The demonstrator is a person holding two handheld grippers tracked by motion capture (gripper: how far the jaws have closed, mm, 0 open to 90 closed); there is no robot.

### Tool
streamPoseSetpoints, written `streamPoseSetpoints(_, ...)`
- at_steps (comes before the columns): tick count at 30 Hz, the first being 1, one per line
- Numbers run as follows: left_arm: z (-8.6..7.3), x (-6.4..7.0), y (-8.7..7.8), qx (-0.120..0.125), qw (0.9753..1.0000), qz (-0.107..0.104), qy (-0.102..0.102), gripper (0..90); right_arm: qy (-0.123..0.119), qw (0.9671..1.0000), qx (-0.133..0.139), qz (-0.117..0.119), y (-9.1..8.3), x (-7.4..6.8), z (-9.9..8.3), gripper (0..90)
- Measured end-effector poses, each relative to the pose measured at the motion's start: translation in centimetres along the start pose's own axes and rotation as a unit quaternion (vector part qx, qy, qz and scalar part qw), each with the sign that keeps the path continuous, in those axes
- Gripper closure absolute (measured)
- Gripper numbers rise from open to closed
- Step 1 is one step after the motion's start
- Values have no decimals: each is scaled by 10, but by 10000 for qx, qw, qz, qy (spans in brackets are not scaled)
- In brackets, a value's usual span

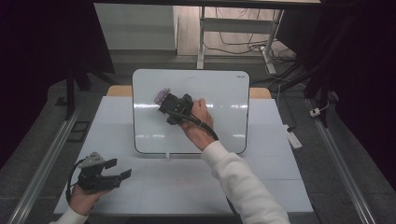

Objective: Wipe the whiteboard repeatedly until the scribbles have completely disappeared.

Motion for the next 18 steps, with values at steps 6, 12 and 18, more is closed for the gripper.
streamPoseSetpoints(6,0,0,0,1,10000,-3,-4,226,722,9968,-79,-327,0,52,-11,417)
streamPoseSetpoints(12,0,-1,0,2,10000,-12,-19,226,1476,9880,-262,-376,-3,96,-45,416)
streamPoseSetpoints(18,0,0,1,-1,10000,-9,-9,226,1769,9821,-439,-474,-8,115,-78,416)
Point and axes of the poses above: each handheld gripper's, and its own axes: y roughly forward along the jaws, z roughly out of its top, x roughly to its right, the point moved 7 cm from there along y, roughly forward along the jaws, and after that the axes turned 11 degrees about -z, right-handed, at the moved point
